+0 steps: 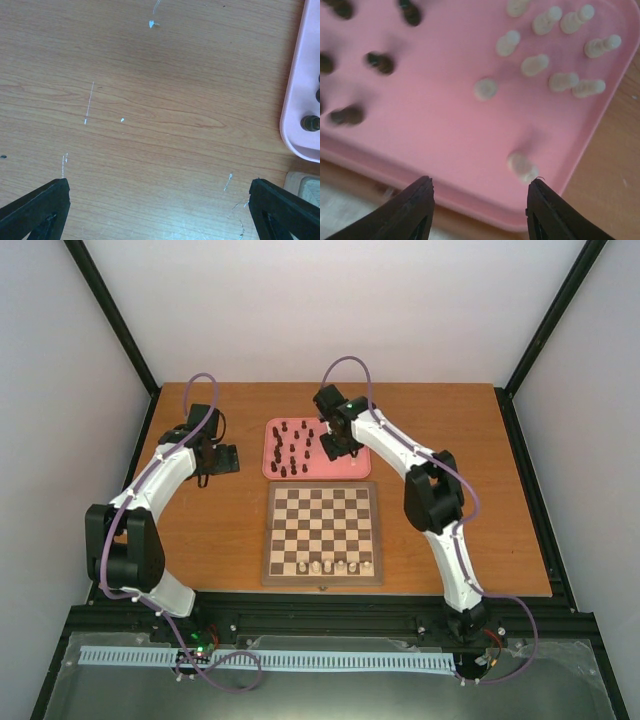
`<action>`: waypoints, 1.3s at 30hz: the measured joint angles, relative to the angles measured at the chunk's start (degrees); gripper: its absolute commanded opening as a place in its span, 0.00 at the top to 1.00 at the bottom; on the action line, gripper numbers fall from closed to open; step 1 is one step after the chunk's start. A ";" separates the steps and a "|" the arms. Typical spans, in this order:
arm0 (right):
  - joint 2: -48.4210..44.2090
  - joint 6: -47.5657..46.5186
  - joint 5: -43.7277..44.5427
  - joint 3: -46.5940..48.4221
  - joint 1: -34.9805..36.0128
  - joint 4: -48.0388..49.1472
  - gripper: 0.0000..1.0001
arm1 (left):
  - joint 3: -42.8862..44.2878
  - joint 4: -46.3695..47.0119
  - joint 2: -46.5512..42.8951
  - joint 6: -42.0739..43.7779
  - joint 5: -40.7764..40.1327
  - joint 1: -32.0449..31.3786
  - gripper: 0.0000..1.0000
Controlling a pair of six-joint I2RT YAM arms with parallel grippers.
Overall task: Set up the chess pieces on the board
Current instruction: Pick up the chess piece from the storage box.
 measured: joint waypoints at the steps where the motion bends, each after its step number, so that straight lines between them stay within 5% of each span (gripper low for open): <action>1: 2.38 -0.02 0.20 1.92 -0.74 -0.13 0.49 | 0.00 0.00 0.09 0.00 0.15 0.00 0.00; 8: 12.52 -0.24 1.25 10.38 -4.35 -1.64 0.50 | 0.00 0.02 0.92 0.00 0.50 0.00 0.00; 23: 10.38 0.15 2.45 1.49 -4.55 -1.62 0.58 | -0.02 0.09 2.45 0.00 1.03 0.00 0.00; 39: 9.55 -0.31 2.47 3.13 -5.27 -1.68 0.71 | -0.02 0.07 2.54 0.00 0.81 0.00 0.00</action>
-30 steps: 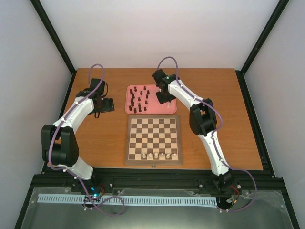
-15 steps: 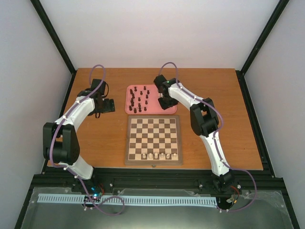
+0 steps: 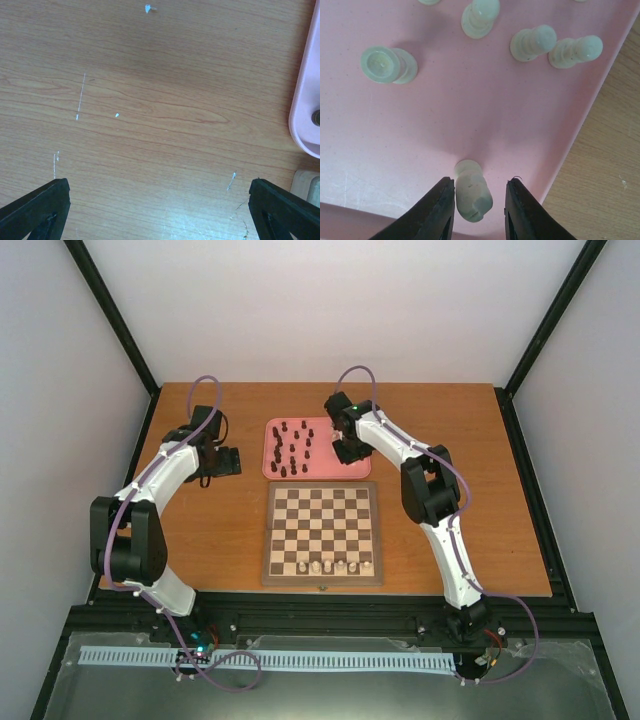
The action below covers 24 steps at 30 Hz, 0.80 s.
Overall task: Set up the chess pieces on the board
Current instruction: Pick up the chess piece from the storage box.
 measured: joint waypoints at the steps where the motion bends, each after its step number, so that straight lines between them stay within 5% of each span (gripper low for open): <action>1: 0.00 0.00 -0.15 0.00 -0.02 -0.02 0.71 | 0.00 0.00 0.00 0.00 0.00 0.00 0.00; 8: 0.00 -0.15 -1.03 0.00 -0.07 -0.37 0.76 | 0.00 0.00 0.17 0.00 0.00 0.00 0.00; 14: 0.00 -0.09 -1.38 0.09 -0.07 -0.37 0.93 | 0.00 0.00 0.17 0.00 -0.02 0.00 0.00; 24: -0.61 -0.46 -3.43 0.22 -0.13 -0.83 0.96 | 0.00 0.00 0.17 0.00 -0.42 0.00 0.00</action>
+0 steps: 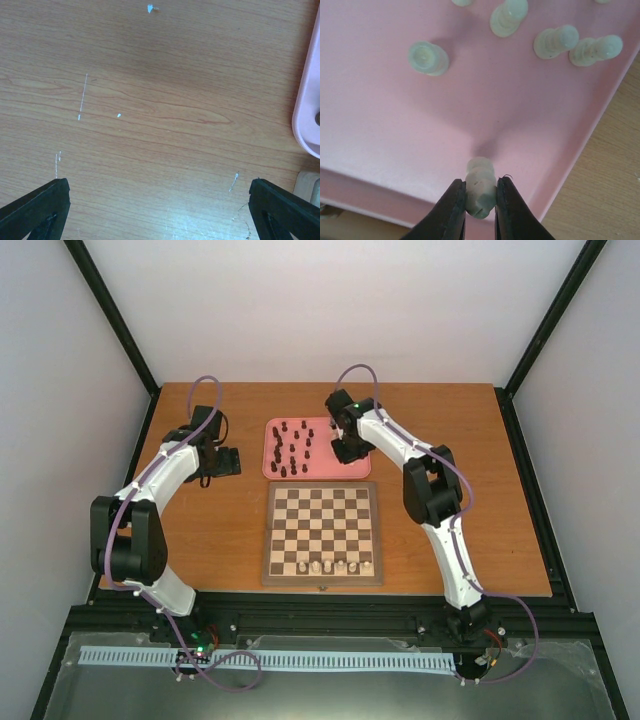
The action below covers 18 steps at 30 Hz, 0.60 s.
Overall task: Set up the chess pieces on the board
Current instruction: Pick up the chess piece from the storage box.
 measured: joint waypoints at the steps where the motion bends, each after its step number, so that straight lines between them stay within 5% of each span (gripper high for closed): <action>1: -0.50 -0.07 -0.76 0.00 0.00 -0.26 0.96 | 0.00 0.00 0.00 0.00 0.00 0.00 0.00; 10: -15.67 -0.35 -8.35 -3.08 3.58 -1.46 0.96 | 0.00 -0.04 0.00 0.00 -0.48 0.00 0.00; 18: -21.35 0.42 -11.39 -6.69 22.32 -2.47 0.96 | 0.02 -0.07 0.00 0.02 -1.07 0.00 0.00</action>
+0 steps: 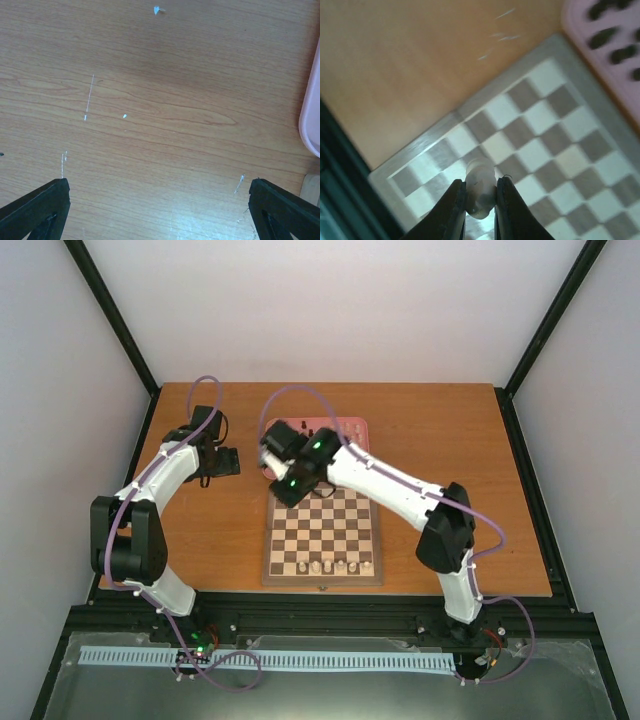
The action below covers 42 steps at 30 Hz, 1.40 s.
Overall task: Set up the chess pieces on the board
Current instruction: Pick up the chess piece from the storage box, then place the chess piece on the chessboard.
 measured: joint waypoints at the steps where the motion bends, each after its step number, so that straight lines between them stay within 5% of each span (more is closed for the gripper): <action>1: 0.33 0.11 -0.44 -0.39 2.47 -0.37 0.96 | 0.02 -0.04 0.00 0.00 -0.04 0.00 0.00; 8: 0.61 0.09 -0.39 -4.72 10.34 -0.87 0.96 | 1.44 -0.20 0.00 0.00 -0.07 0.00 0.00; 17: -5.75 0.79 -1.81 -21.77 13.92 4.04 0.95 | 2.91 -0.22 0.00 0.00 -0.17 0.00 0.00; 42: -2.80 -0.26 -1.92 -19.17 17.20 6.67 0.95 | 1.49 -0.02 -2.23 -0.04 1.18 0.00 0.00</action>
